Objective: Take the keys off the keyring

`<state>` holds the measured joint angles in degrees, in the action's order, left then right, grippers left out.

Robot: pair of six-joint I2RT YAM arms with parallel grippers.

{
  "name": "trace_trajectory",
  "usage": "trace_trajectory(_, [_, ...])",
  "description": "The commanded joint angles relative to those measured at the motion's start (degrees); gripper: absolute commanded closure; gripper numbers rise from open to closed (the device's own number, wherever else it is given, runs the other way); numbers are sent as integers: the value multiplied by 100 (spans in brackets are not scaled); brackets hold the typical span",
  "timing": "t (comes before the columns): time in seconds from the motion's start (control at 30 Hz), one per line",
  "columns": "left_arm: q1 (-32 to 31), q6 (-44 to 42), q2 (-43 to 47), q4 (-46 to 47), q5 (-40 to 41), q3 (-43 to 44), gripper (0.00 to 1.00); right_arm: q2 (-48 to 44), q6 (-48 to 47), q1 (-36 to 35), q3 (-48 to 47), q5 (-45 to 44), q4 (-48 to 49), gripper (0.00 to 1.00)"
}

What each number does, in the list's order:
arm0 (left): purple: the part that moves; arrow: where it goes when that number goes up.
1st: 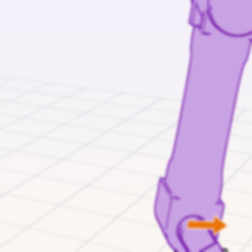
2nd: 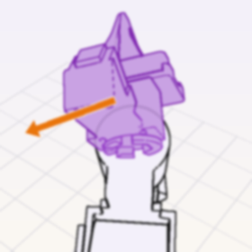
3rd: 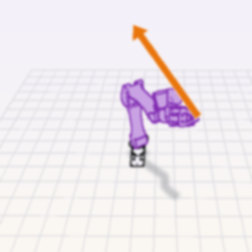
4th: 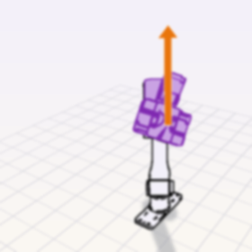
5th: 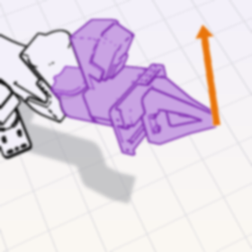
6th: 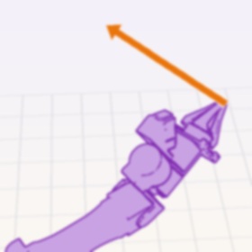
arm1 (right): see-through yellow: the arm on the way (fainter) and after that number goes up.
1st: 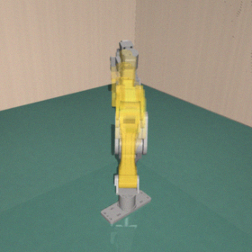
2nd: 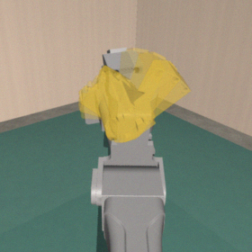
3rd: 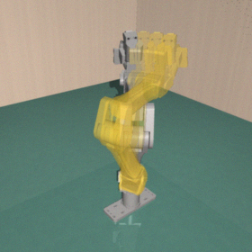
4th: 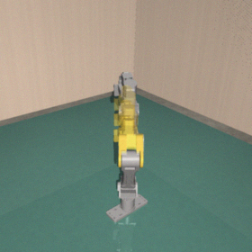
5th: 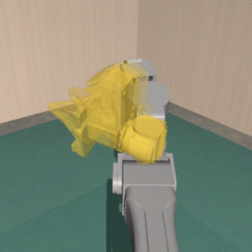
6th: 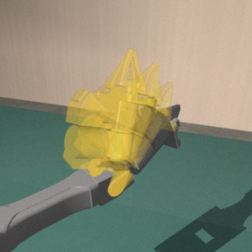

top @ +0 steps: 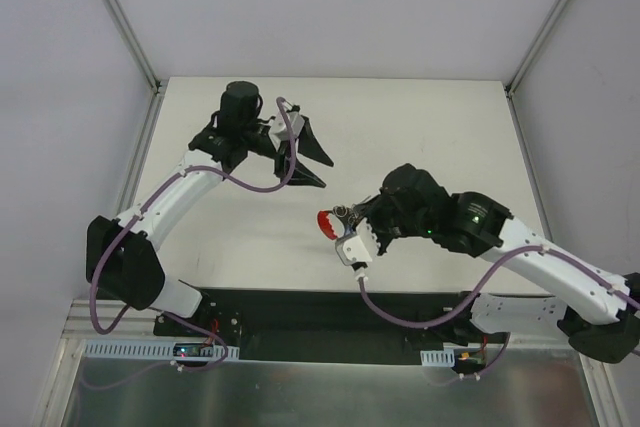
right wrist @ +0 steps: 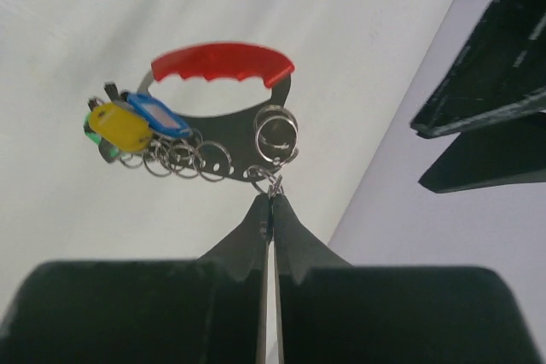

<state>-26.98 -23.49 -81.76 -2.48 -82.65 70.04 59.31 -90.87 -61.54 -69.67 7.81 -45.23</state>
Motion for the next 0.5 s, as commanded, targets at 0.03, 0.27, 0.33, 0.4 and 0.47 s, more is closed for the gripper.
trace_trajectory(0.03, [404, -219, -472, 160, -1094, 571, 48, 432, -1467, 186, 198, -675, 946, 99])
trace_trajectory(0.27, [571, 37, -1245, 169, -1657, 739, 48, 652, -2241, 239, 743, -834, 1911, 99])
trace_trajectory(0.33, [571, 11, -1351, 160, -1745, 678, 48, 556, -2347, 239, 867, -834, 2106, 99])
trace_trajectory(0.4, [545, 19, -1448, 160, -1921, 712, 48, 459, -2426, 239, 937, -588, 2202, 99])
trace_trajectory(0.47, [484, 151, -1624, 160, -2018, 800, 48, 406, -2558, 256, 964, -544, 2308, 99])
